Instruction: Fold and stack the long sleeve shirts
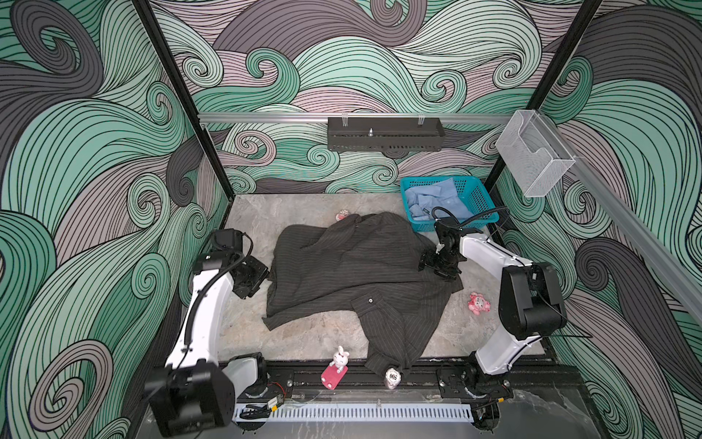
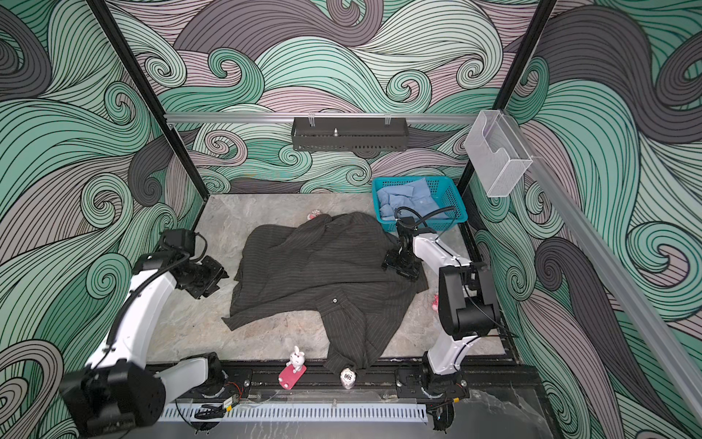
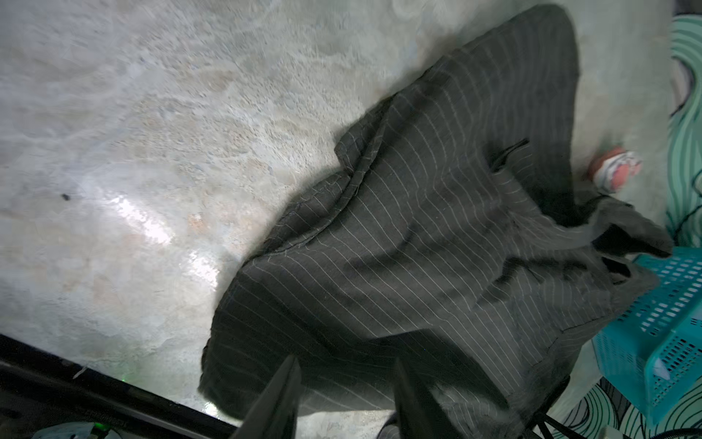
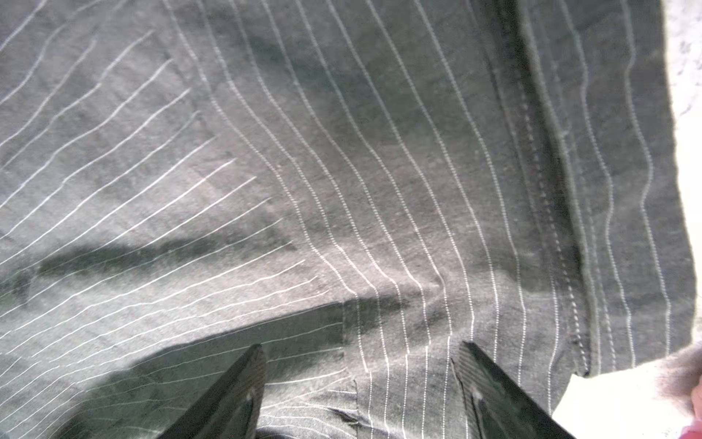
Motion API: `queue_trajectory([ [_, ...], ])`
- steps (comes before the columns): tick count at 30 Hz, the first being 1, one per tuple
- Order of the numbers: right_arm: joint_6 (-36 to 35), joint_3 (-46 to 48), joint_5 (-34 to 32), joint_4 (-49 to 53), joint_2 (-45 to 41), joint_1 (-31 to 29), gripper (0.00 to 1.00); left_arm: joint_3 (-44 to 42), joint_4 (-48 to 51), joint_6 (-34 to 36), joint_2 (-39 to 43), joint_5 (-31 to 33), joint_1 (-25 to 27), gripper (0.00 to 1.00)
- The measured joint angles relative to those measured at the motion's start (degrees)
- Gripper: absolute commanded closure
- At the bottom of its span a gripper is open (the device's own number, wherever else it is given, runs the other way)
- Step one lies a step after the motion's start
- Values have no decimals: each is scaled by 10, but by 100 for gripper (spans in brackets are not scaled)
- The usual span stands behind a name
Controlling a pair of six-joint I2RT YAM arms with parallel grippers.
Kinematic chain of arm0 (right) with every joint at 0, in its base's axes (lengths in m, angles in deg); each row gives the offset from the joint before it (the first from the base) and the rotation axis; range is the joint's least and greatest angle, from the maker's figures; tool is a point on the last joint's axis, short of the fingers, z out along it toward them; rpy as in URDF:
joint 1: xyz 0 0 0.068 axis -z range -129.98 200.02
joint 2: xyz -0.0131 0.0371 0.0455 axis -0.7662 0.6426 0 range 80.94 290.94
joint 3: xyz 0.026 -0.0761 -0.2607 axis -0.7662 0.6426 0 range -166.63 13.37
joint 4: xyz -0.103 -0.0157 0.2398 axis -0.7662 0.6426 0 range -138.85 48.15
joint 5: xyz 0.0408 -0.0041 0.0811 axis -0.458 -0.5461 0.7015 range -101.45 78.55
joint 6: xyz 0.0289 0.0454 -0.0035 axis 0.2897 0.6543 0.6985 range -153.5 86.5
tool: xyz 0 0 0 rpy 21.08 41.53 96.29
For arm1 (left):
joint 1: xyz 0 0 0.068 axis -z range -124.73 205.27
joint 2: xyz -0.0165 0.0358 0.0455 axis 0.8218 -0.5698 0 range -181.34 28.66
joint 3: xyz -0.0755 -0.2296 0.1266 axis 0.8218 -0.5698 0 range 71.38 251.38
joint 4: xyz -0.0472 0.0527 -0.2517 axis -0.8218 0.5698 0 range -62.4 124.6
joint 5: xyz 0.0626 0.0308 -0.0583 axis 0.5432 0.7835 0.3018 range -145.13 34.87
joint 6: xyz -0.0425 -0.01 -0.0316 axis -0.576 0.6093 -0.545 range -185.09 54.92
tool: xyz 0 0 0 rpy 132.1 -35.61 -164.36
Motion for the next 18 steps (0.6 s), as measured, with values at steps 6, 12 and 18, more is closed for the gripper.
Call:
queue_trajectory([
  [6, -4, -7, 5, 2, 31, -4, 26, 14, -78, -1, -176, -21, 53, 66],
  [12, -12, -8, 10, 3, 73, -11, 28, 69, -89, 4, -318, -2, 73, 69],
  [18, -17, -53, 9, 20, 113, -16, 30, 191, -37, 5, -425, 34, 60, 68],
])
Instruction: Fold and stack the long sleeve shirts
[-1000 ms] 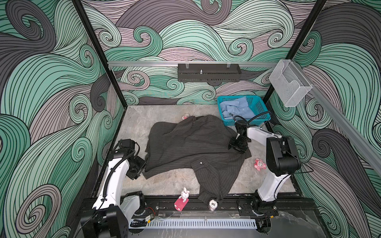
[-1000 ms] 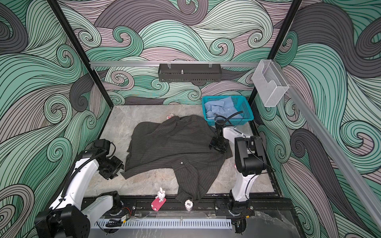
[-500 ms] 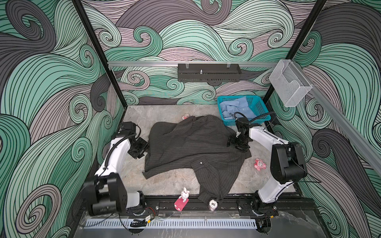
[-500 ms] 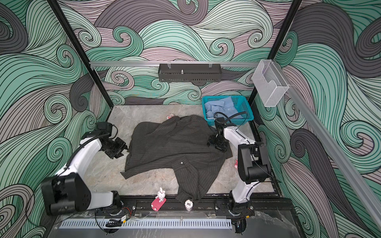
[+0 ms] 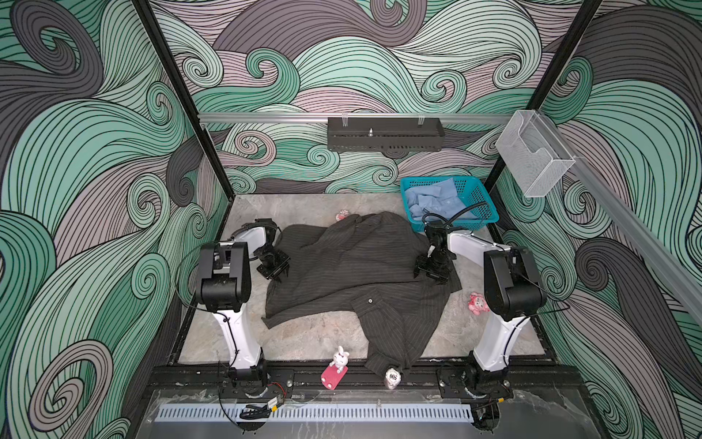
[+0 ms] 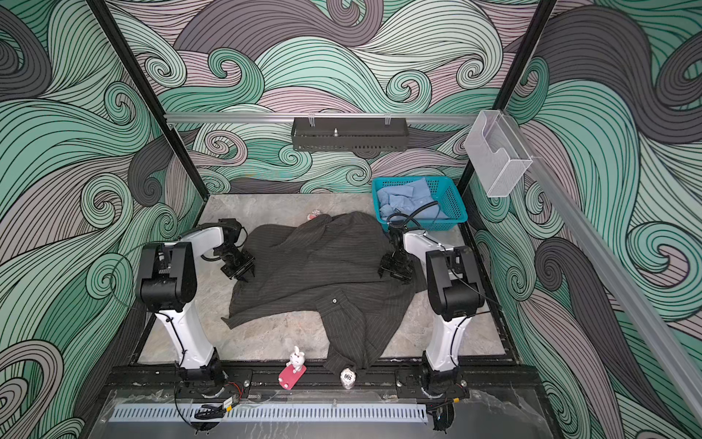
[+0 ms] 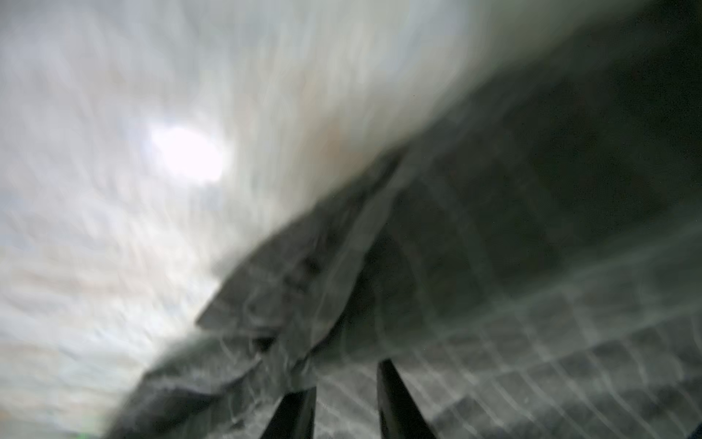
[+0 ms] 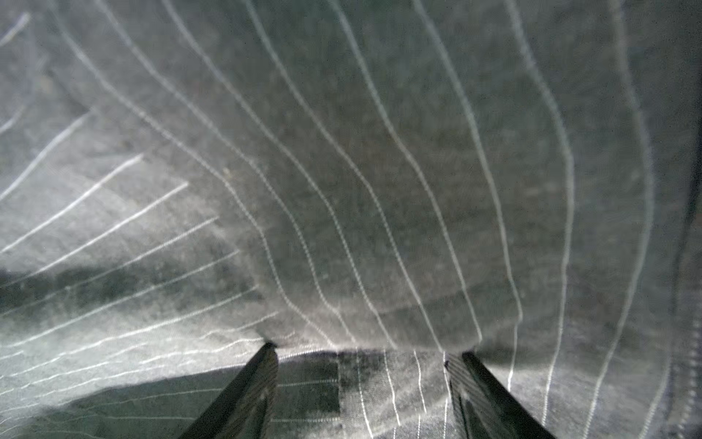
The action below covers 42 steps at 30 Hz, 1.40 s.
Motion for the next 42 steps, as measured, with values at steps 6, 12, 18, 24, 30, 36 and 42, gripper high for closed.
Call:
queue_trajectory([
  [6, -12, -100, 0, 15, 68, -14, 30, 173, 55, 7, -109, 8, -16, 68],
  [12, -35, -217, 2, 30, 140, -27, 30, 300, 99, 17, -183, 7, -37, 68],
  [18, -59, -289, 4, 44, 176, -35, 29, 332, 113, 27, -200, 6, -60, 68],
  [24, -65, -256, -8, 42, 160, -33, 29, 300, 115, 40, -183, 7, -77, 67],
  [30, -62, -126, -26, 25, 87, -32, 29, 151, 101, 46, -101, 8, -87, 67],
  [36, -62, -33, -45, 11, 26, -24, 29, 56, 98, 57, -45, 9, -96, 60],
  [42, -65, 5, -56, 12, -5, -17, 25, 71, 102, 68, -5, 17, -97, 43],
])
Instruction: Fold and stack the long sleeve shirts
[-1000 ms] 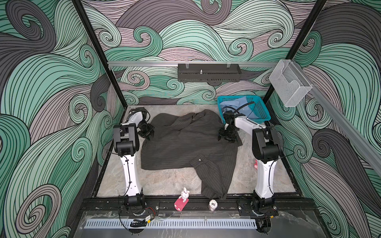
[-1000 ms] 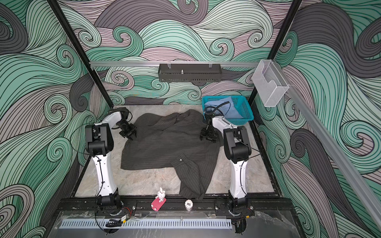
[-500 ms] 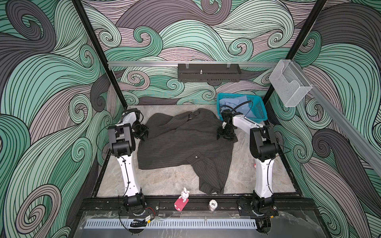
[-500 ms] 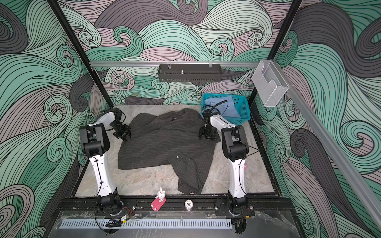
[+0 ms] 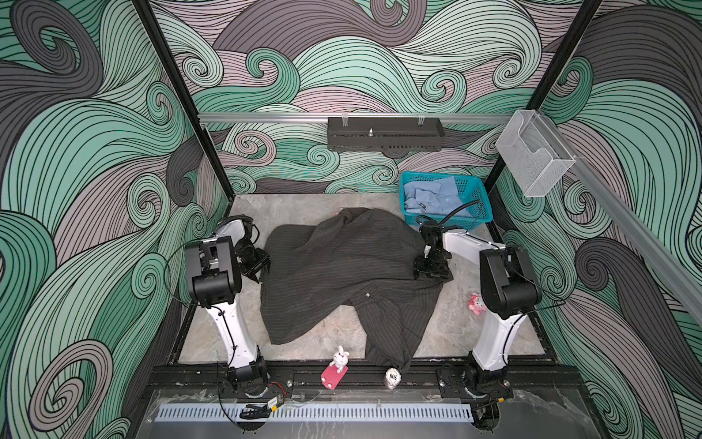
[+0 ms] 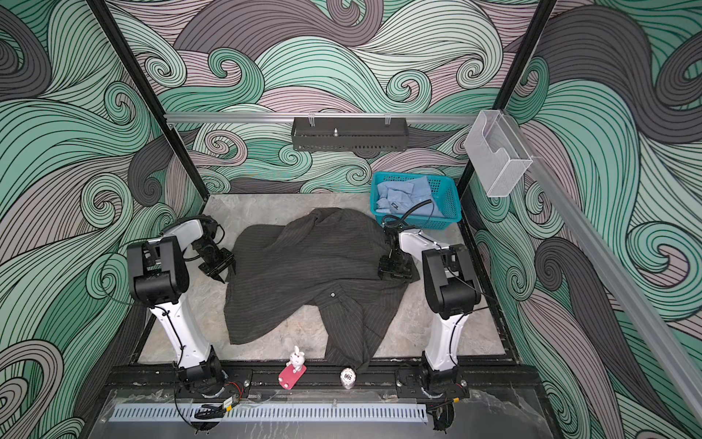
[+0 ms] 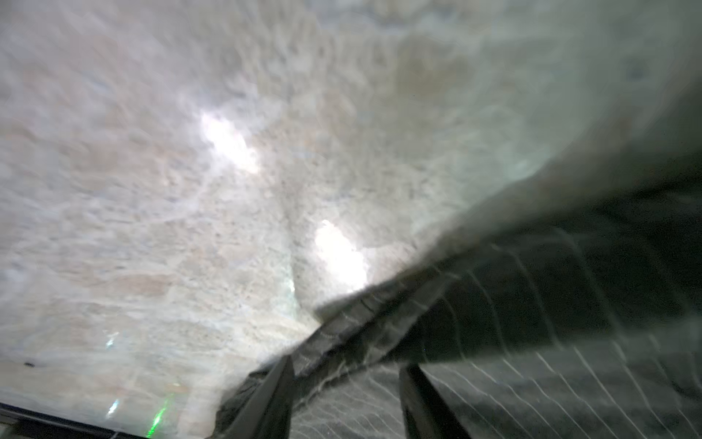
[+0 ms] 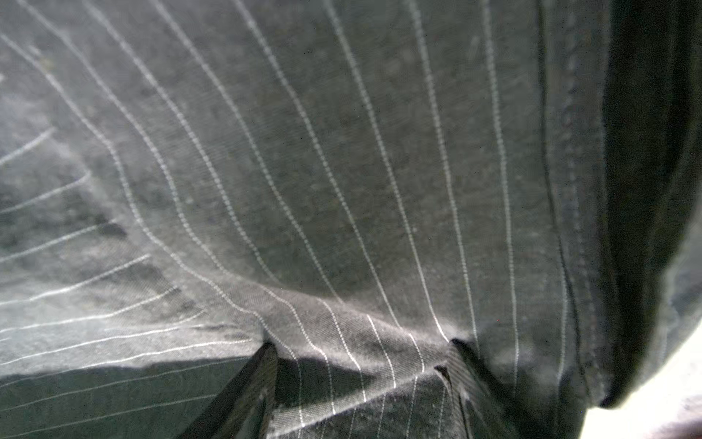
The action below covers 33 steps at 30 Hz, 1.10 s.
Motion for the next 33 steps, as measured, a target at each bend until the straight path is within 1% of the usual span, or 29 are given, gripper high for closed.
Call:
queue_trajectory([
  [3, 0, -10, -3, 2, -3, -1, 24, 69, -5, -1, 23, -1, 32, 36],
  [5, 0, -21, -4, 4, -3, -1, 24, 116, -16, -4, 31, -3, 71, 32],
  [7, 0, -31, -4, 3, -3, -2, 24, 159, -25, -7, 27, -9, 111, 31],
  [9, 0, -38, -3, 3, -4, -2, 24, 213, -22, -7, -1, -15, 147, 31],
  [12, 0, -39, -2, 5, -5, -2, 24, 274, -19, -4, -61, -18, 181, 31],
  [15, -2, -39, -2, 7, -10, -2, 24, 290, -15, 6, -110, -20, 197, 30],
  [18, -2, -39, 1, 8, -18, -2, 24, 295, -5, 22, -140, -22, 211, 30],
  [20, -2, -39, 1, 9, -24, -3, 24, 308, 3, 35, -155, -22, 217, 32],
  [23, -2, -39, 2, 9, -28, -3, 24, 355, 18, 52, -185, -25, 227, 44],
  [24, -2, -39, 2, 10, -28, -3, 24, 374, 21, 58, -196, -27, 229, 47],
  [25, -2, -39, 2, 10, -28, -3, 24, 391, 26, 63, -206, -28, 231, 47],
  [27, -2, -39, 2, 11, -28, -4, 24, 419, 31, 72, -221, -34, 236, 47],
  [31, -2, -39, 2, 11, -28, -5, 24, 440, 33, 92, -226, -47, 243, 48],
  [33, -2, -39, 3, 11, -28, -5, 24, 467, 45, 102, -236, -52, 245, 48],
])
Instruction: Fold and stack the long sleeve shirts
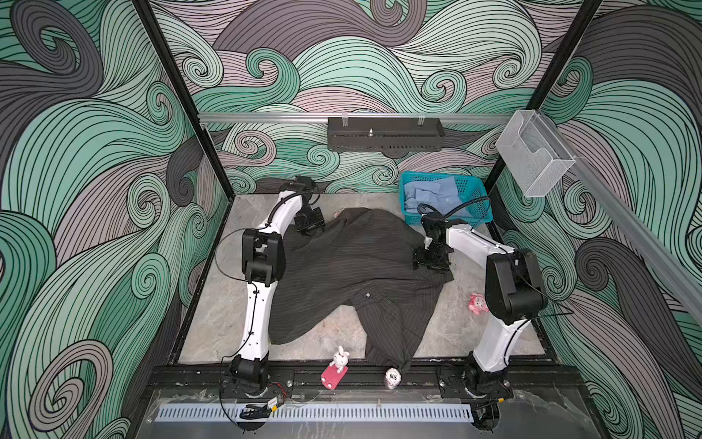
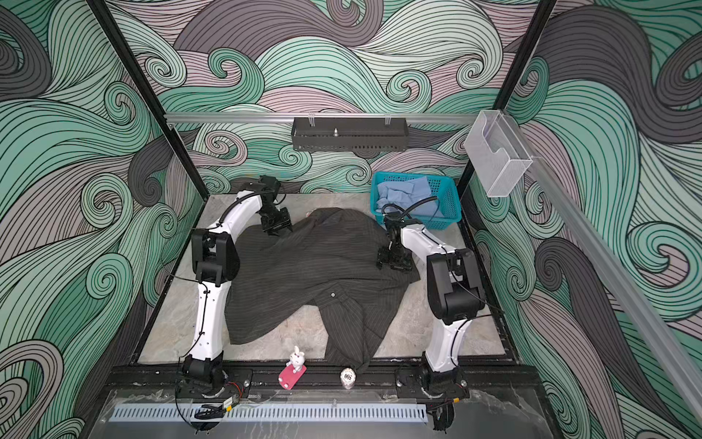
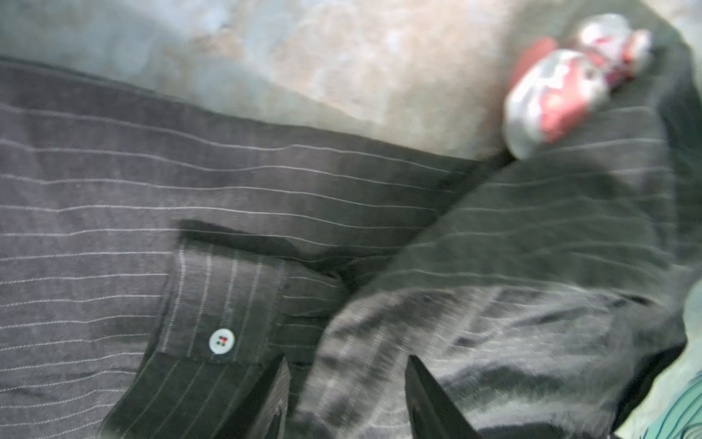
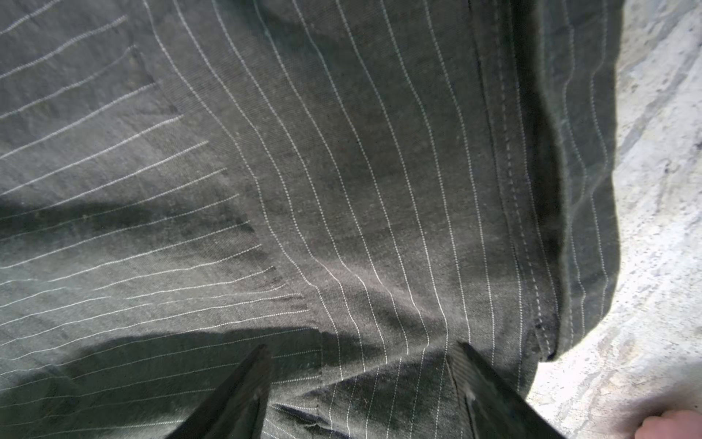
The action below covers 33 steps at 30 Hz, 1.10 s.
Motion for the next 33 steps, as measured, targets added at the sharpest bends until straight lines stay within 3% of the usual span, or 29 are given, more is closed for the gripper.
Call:
queue_trajectory([
  [6, 0, 0, 0, 0, 2, -2, 24, 91, 61, 27, -60, -12, 1, 51],
  [11, 0, 0, 0, 0, 3, -3, 24, 94, 111, 46, -81, -13, 1, 50],
  [13, 0, 0, 0, 0, 3, -3, 24, 91, 125, 53, -81, -11, 1, 58],
  [18, 0, 0, 0, 0, 3, -4, 24, 90, 146, 72, -81, -3, 3, 97],
  [19, 0, 0, 0, 0, 3, -5, 24, 90, 147, 76, -81, -4, 3, 100],
  [26, 0, 2, 0, 0, 3, -5, 24, 119, 135, 76, -81, -21, 3, 100],
  [33, -4, 7, 0, -1, 3, -6, 24, 102, -44, 42, -17, 57, 2, 100],
])
